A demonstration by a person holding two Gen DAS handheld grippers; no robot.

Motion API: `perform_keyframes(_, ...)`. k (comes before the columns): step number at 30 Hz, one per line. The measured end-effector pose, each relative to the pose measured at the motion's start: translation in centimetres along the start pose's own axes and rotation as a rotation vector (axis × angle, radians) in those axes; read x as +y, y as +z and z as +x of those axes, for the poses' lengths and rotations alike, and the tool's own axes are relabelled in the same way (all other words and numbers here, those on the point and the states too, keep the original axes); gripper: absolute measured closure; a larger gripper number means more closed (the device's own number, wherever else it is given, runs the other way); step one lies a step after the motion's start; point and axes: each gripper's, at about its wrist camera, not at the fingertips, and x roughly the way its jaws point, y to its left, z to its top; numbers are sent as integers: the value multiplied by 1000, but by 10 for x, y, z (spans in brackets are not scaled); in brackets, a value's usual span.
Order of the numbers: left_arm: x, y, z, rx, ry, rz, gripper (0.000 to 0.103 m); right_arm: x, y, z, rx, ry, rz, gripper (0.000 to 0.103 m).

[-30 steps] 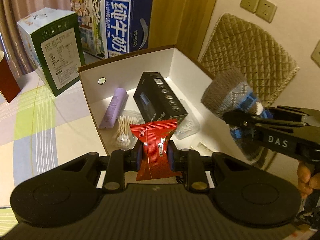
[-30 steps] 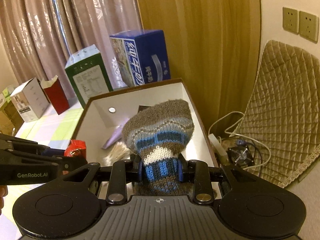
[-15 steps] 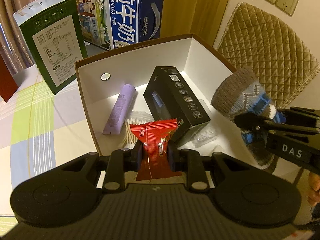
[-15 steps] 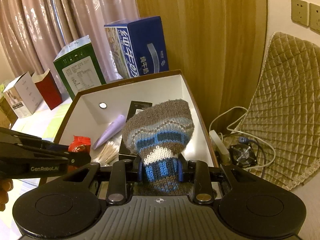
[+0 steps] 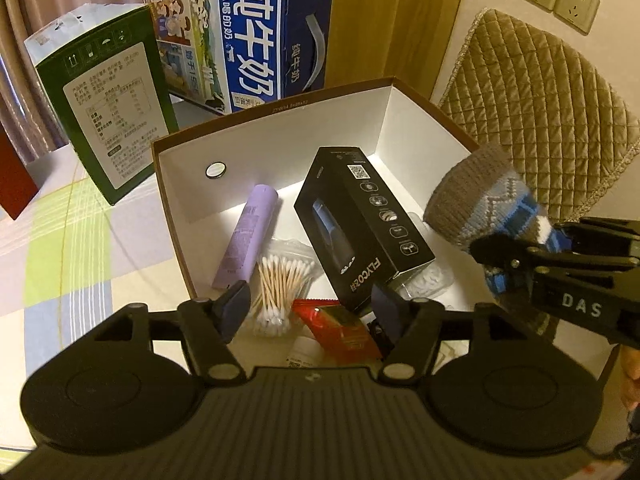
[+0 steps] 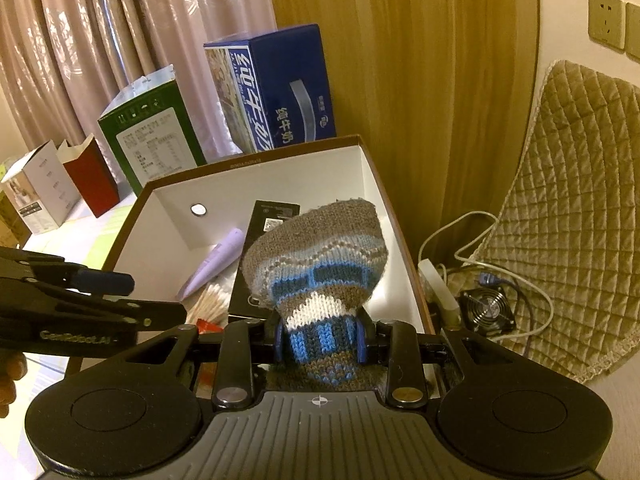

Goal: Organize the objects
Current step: 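Open left tool to drop packet while right tool releases sock in box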

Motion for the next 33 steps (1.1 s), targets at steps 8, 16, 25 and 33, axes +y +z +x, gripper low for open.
perform_keyframes(8,2,-1,-7,-16,-1,-8,25,3,0,2,-41,-9,-41,41)
perform_keyframes(16,4,-3,-22,-43,0,-16,13,2,-4,-14,-60,13,-41,28)
perform_keyframes(25,0,-9,-42,-68,4,-19,9,2,-14,-37,-56,33,-17,17)
perform_keyframes(33,-6,-19,-67,-99,7,-25,4,5,-22,-64,-70,43,3,2)
